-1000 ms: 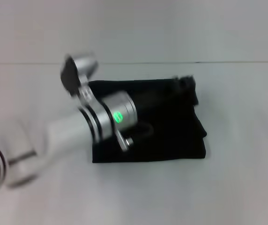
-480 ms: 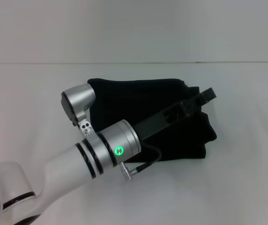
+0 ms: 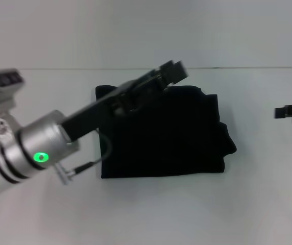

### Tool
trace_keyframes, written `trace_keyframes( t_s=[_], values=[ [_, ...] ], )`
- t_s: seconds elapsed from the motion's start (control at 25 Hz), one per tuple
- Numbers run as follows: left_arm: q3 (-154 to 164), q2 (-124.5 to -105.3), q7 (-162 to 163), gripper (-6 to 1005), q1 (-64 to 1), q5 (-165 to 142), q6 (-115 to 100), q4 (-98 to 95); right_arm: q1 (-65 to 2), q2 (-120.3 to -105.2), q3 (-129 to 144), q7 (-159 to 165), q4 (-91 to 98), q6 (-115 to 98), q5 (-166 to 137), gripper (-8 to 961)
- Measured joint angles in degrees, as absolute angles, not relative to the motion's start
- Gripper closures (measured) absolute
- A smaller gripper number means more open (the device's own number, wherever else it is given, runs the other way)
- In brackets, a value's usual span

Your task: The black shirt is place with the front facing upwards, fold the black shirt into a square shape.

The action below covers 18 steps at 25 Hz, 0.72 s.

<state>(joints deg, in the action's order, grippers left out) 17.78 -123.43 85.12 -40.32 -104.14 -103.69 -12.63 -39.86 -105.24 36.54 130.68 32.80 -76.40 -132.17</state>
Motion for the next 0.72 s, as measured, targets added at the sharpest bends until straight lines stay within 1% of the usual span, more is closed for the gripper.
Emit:
trace_keyframes(
  t_s=[0.08, 0.12, 0.16, 0.24, 0.36, 0.48, 0.72],
  values=[
    [21.2, -122.35, 85.1, 179, -39.2, -104.1, -104.4, -17.5, -42.2, -105.23, 37.0, 131.6, 30.9, -76.6, -133.1, 127],
    [21.2, -122.35, 85.1, 158, -39.2, -104.1, -104.4, -17.5, -43.2, -105.54, 37.0, 131.9, 30.6, -76.4, -133.3, 127],
    [24.3, -121.38, 84.3, 138, -38.3, -104.2, -104.0, -20.6, -44.0, -105.89, 36.9, 132.1, 30.4, -75.9, -133.2, 127],
    [26.5, -120.84, 83.2, 97, -37.4, -104.4, -103.4, -22.6, -46.0, -106.68, 36.7, 132.7, 30.1, -74.4, -133.0, 127],
    [28.3, -120.43, 80.8, 93, -36.0, -105.0, -101.8, -24.9, -49.2, -108.03, 37.1, 133.2, 28.7, -71.1, -132.9, 128],
    [29.7, -120.23, 77.7, 90, -34.3, -106.0, -100.4, -26.8, -51.8, -109.01, 37.2, 133.2, 25.9, -67.4, -133.0, 128],
    [30.1, -119.89, 75.9, 93, -33.3, -107.6, -98.9, -27.9, -54.2, -110.66, 40.3, 135.3, 22.9, -61.6, -133.2, 133]
  ],
)
